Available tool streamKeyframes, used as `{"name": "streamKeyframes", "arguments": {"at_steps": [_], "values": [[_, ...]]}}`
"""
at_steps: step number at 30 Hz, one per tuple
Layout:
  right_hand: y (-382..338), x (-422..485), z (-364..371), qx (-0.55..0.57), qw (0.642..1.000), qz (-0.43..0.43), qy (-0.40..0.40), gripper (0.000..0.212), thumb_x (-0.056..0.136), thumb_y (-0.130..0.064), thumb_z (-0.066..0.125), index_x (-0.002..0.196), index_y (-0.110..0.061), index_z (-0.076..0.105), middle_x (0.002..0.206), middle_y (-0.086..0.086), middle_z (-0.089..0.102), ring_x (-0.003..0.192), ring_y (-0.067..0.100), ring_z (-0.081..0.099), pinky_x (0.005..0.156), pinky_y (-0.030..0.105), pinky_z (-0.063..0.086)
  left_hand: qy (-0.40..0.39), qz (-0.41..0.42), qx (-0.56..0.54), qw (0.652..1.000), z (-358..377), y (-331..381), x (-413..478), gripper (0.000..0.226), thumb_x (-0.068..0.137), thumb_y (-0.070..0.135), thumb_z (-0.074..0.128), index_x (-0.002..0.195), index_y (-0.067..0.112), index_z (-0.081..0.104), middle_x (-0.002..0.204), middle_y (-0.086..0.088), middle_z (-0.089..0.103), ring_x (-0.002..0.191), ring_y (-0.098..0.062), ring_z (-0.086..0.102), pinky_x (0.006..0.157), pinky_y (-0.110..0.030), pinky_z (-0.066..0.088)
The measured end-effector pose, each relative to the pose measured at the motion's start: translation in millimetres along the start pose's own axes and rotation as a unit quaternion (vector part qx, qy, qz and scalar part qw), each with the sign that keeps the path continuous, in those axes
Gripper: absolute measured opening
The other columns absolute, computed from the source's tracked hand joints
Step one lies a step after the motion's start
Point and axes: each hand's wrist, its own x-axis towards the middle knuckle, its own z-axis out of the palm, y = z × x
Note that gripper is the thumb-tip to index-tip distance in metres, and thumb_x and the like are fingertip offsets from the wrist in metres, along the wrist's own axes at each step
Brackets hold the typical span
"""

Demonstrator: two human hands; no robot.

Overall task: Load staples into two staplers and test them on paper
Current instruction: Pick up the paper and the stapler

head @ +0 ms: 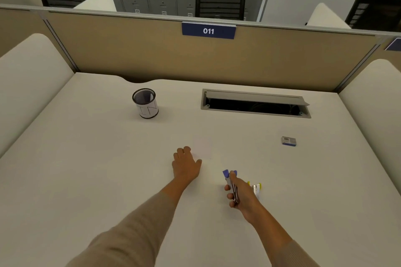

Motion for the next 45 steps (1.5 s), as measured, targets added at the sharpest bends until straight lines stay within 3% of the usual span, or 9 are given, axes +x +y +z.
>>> {"name": "streamKeyframes", "arguments": {"at_steps": [4, 9, 14, 19, 25, 31, 37, 41, 45], "values": [[6.0, 11.4, -2.7, -0.057, 0.996, -0.065, 0.011, 0.025, 0.095, -0.035, 0.061, 0.107, -0.013, 0.056, 0.082, 0.002, 0.056, 0.057, 0.012, 0.043, 0.046, 0.022, 0.035, -0.020, 0.034, 0.044, 0.998, 7.5, 11.0, 24.0, 0.061, 0.094, 0.036, 0.055, 0.145, 0.015, 0.029, 0.152, -0.008, 0.026, 0.135, -0.027, 0.031, 0.105, -0.039, 0.037], [19.3, 25.1, -6.8, -0.191, 0.969, -0.147, 0.054, 0.021, 0.094, -0.022, 0.060, 0.112, -0.017, 0.050, 0.086, -0.003, 0.053, 0.072, 0.011, 0.049, 0.062, 0.022, 0.038, -0.036, 0.115, 0.130, 0.984, 13.4, 8.0, 41.8, 0.057, 0.102, 0.030, 0.042, 0.153, 0.027, 0.016, 0.163, 0.001, 0.006, 0.147, -0.024, 0.012, 0.117, -0.039, 0.021], [23.4, 35.9, 4.5, -0.325, 0.917, -0.208, 0.104, 0.035, 0.095, -0.016, 0.058, 0.124, -0.018, 0.039, 0.098, 0.007, 0.063, 0.084, 0.024, 0.061, 0.073, 0.034, 0.046, -0.042, 0.109, 0.149, 0.982, 14.9, -0.8, 46.5, 0.056, 0.103, 0.038, 0.036, 0.154, 0.028, 0.016, 0.163, 0.002, 0.006, 0.149, -0.024, 0.009, 0.120, -0.041, 0.015], [26.1, 37.4, 22.0, -0.397, 0.887, -0.224, 0.072, 0.033, 0.095, -0.016, 0.056, 0.124, -0.019, 0.042, 0.109, 0.008, 0.057, 0.099, 0.028, 0.057, 0.086, 0.037, 0.047, -0.021, 0.088, 0.119, 0.989, 12.2, -4.4, 48.2, 0.061, 0.099, 0.048, 0.043, 0.152, 0.026, 0.024, 0.161, -0.001, 0.015, 0.146, -0.026, 0.015, 0.118, -0.041, 0.018], [42.1, 37.5, 37.1, -0.504, 0.805, -0.314, -0.013, 0.035, 0.096, -0.014, 0.051, 0.130, -0.014, 0.045, 0.126, 0.005, 0.044, 0.106, 0.024, 0.049, 0.093, 0.032, 0.042, -0.018, 0.096, 0.121, 0.988, 4.8, -13.0, 51.9, 0.062, 0.094, 0.050, 0.051, 0.147, 0.025, 0.033, 0.157, -0.002, 0.025, 0.141, -0.025, 0.024, 0.114, -0.040, 0.024], [45.0, 41.6, 39.2, -0.608, 0.712, -0.350, 0.034, 0.035, 0.098, -0.044, 0.045, 0.128, -0.027, 0.050, 0.123, -0.005, 0.050, 0.108, 0.018, 0.047, 0.089, 0.028, 0.038, -0.020, 0.105, 0.099, 0.989, 1.5, -16.2, 50.4, 0.063, 0.092, 0.050, 0.055, 0.145, 0.022, 0.037, 0.154, -0.002, 0.030, 0.137, -0.025, 0.028, 0.110, -0.040, 0.030], [49.5, 44.2, 34.8, -0.608, 0.706, -0.360, 0.046, 0.038, 0.094, -0.055, 0.043, 0.125, -0.033, 0.051, 0.121, -0.010, 0.050, 0.108, 0.014, 0.046, 0.089, 0.027, 0.036, -0.015, 0.086, 0.040, 0.995, 1.5, -10.2, 48.7, 0.067, 0.089, 0.035, 0.066, 0.145, 0.014, 0.035, 0.145, -0.007, 0.042, 0.132, -0.027, 0.034, 0.103, -0.038, 0.038], [50.9, 42.6, 33.6, -0.576, 0.725, -0.372, 0.065, 0.039, 0.094, -0.059, 0.043, 0.119, -0.033, 0.056, 0.117, -0.011, 0.052, 0.105, 0.015, 0.049, 0.087, 0.028, 0.036, -0.012, 0.026, 0.014, 0.999, 1.9, 0.7, 45.1, 0.068, 0.090, 0.021, 0.068, 0.146, 0.013, 0.031, 0.144, -0.013, 0.036, 0.128, -0.031, 0.034, 0.102, -0.034, 0.037], [48.2, 42.0, 32.8, -0.535, 0.759, -0.361, 0.086, 0.036, 0.096, -0.054, 0.043, 0.122, -0.032, 0.056, 0.121, -0.013, 0.052, 0.109, 0.012, 0.048, 0.091, 0.026, 0.035, -0.012, -0.021, 0.083, 0.996, 1.4, 9.4, 40.2, 0.071, 0.089, 0.027, 0.069, 0.142, 0.008, 0.026, 0.140, -0.016, 0.032, 0.129, -0.030, 0.036, 0.102, -0.035, 0.036]]}}
